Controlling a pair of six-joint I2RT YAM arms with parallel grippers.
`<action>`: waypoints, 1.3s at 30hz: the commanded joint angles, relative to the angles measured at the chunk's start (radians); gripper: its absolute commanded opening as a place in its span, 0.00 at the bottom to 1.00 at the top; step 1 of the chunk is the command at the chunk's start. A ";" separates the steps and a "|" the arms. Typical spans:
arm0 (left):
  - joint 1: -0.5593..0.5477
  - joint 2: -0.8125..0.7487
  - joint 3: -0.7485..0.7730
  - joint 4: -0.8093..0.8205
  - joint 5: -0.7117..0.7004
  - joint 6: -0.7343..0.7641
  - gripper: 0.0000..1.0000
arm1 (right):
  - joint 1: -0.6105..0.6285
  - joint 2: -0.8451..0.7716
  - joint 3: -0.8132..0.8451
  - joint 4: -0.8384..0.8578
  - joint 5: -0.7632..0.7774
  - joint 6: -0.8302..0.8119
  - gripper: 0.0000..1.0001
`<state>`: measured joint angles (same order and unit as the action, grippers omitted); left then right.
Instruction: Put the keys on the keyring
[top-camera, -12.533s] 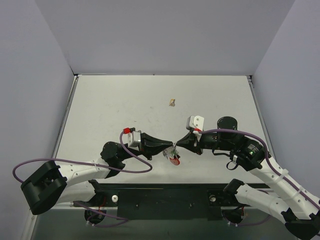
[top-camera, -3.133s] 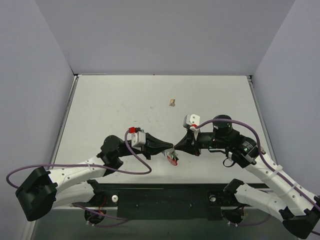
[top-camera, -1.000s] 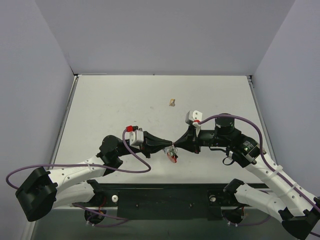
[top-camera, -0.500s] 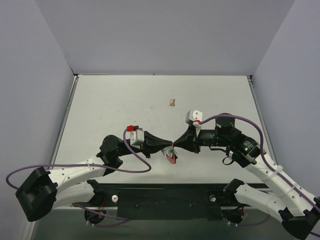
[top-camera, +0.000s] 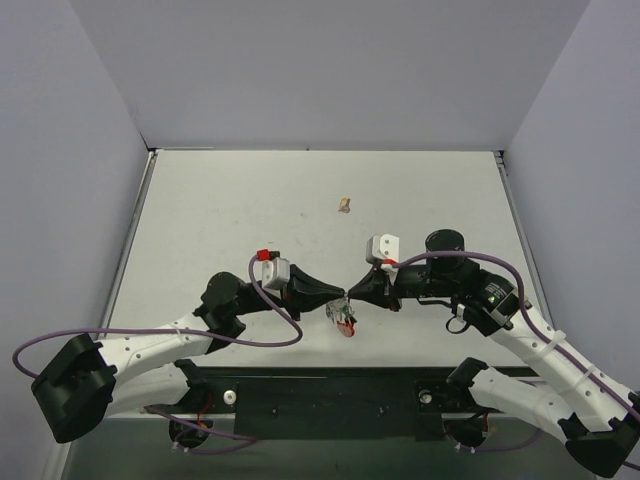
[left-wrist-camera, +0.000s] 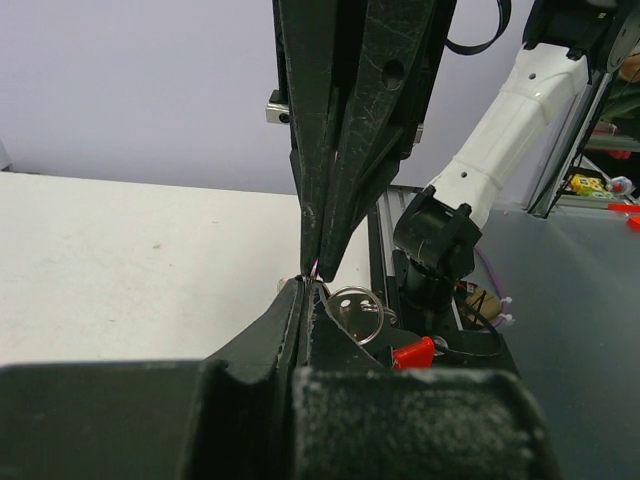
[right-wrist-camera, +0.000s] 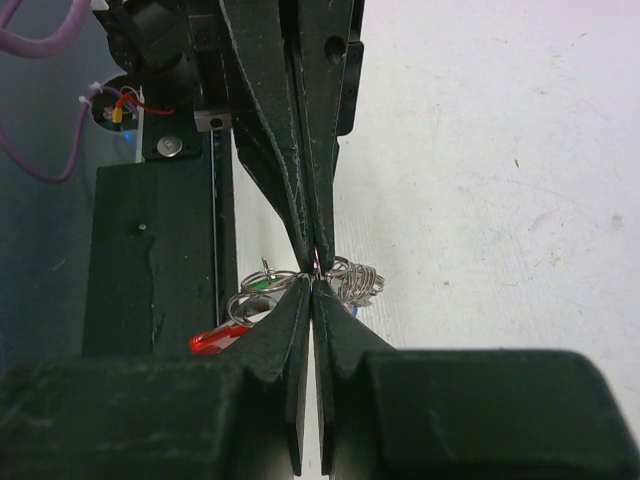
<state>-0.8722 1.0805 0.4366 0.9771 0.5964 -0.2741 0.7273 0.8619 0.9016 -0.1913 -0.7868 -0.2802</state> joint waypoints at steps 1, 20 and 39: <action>0.002 -0.021 0.007 0.080 -0.032 -0.046 0.00 | 0.017 -0.003 0.043 -0.046 -0.025 -0.094 0.00; 0.018 0.016 -0.061 0.356 -0.165 -0.201 0.00 | 0.063 -0.004 0.030 -0.157 0.012 -0.266 0.00; -0.014 0.082 -0.072 0.468 -0.215 -0.215 0.00 | 0.014 -0.063 0.068 -0.123 -0.077 -0.189 0.07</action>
<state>-0.8890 1.2221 0.3527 1.2465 0.3725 -0.5121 0.7876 0.8444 0.9077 -0.2962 -0.7635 -0.4969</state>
